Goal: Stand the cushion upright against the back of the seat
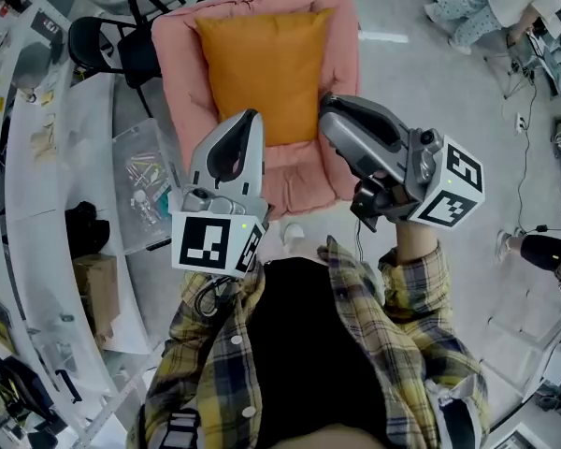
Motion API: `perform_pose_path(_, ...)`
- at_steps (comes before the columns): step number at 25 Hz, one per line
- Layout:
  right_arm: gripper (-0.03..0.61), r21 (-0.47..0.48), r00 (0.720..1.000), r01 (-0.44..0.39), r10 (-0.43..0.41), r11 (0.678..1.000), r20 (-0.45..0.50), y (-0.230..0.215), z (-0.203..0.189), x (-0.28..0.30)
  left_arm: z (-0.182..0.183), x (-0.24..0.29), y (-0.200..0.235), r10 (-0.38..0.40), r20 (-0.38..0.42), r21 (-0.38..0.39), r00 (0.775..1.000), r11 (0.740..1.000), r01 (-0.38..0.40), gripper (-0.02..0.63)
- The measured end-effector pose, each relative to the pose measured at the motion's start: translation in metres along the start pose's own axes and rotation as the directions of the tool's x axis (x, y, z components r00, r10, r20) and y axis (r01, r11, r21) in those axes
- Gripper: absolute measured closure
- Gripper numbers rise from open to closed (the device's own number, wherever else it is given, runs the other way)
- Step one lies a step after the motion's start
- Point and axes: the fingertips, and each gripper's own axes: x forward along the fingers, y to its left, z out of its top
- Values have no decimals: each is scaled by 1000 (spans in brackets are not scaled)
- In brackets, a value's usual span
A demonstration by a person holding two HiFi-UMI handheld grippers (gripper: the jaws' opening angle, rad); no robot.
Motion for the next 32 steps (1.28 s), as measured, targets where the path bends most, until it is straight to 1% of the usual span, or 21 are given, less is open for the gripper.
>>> perform_pose_path(2,522,-91,1000,21,-22,996,-7,14,1,-11,3,-6,-15,-6,4,8,1000,1000,5,609)
perform_pose_path(4,532,-176,999,40,-43,983,-15,28,0,-19,6,-13,-28,-9,9,12,1000,1000,9,609)
perform_pose_path(6,535,-235,998,45,-53,971,-28,40,-3,-24,9,-22,-39,-7,11,10,1000,1000,7,609)
perform_pose_path(8,540,-267,998,39,-52,963,-40,51,-7,-26,11,-31,-46,-2,11,5,1000,1000,2,609)
perform_pose_path(11,542,-288,997,36,-54,957,-54,59,-15,-25,14,-41,-49,-1,14,10,1000,1000,1,609)
perform_pose_path(14,545,-320,994,50,-77,946,-72,63,-26,-22,18,-46,-50,-12,20,22,1000,1000,12,609)
perform_pose_path(20,548,-367,978,137,-184,920,-97,57,-41,-12,21,-47,-46,-46,0,16,999,999,46,609)
perform_pose_path(23,549,-386,965,181,-240,904,-110,44,-45,-8,19,-41,-37,-46,-20,6,999,999,46,609)
perform_pose_path(25,549,-393,958,196,-262,899,-120,38,-53,-3,15,-42,-29,-41,-27,-3,999,999,41,609)
perform_pose_path(29,551,-386,949,214,-285,897,-135,35,-68,6,9,-51,-9,-16,-41,-16,999,1000,15,609)
perform_pose_path(32,551,-389,946,221,-293,895,-137,33,-71,10,9,-54,0,-4,-41,-20,999,1000,3,609)
